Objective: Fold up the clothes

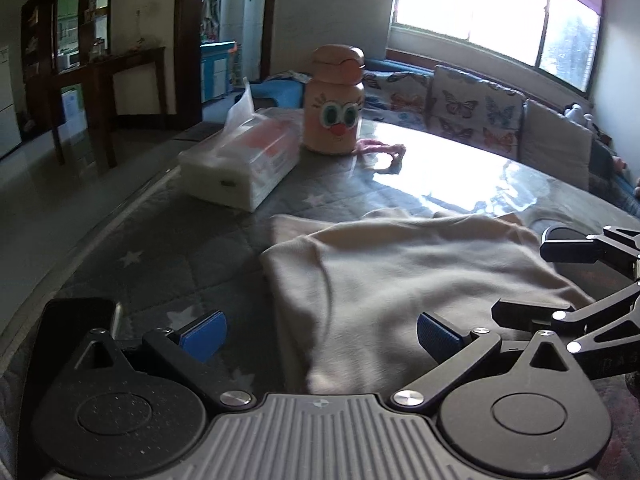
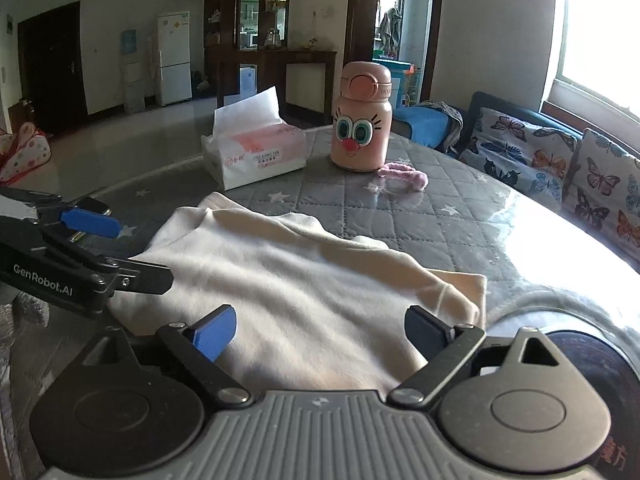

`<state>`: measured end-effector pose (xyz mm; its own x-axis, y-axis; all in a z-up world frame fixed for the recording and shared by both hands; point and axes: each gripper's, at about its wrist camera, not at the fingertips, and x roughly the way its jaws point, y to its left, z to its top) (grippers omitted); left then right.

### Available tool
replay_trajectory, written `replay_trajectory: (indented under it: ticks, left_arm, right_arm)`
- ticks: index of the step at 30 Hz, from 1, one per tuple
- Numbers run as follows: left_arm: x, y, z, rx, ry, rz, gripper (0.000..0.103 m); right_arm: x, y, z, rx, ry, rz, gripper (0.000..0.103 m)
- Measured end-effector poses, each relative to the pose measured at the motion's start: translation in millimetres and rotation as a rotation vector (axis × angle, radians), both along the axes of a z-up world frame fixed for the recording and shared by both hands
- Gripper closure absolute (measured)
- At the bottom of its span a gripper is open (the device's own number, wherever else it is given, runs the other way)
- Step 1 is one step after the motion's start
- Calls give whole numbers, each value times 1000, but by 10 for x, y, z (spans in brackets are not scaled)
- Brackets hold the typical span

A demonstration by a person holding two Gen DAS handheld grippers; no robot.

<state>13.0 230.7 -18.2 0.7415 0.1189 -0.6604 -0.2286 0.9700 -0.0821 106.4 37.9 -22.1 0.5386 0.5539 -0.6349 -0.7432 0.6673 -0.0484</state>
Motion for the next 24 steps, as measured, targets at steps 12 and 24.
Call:
replay_trajectory:
  ticks: [12, 24]
  left_arm:
    - [-62, 68, -107, -10, 29, 19, 0]
    - [-129, 140, -63, -24, 15, 58, 0]
  right_arm:
    - [-138, 79, -196, -55, 19, 65, 5]
    - [-83, 46, -70, -27, 3, 25, 1]
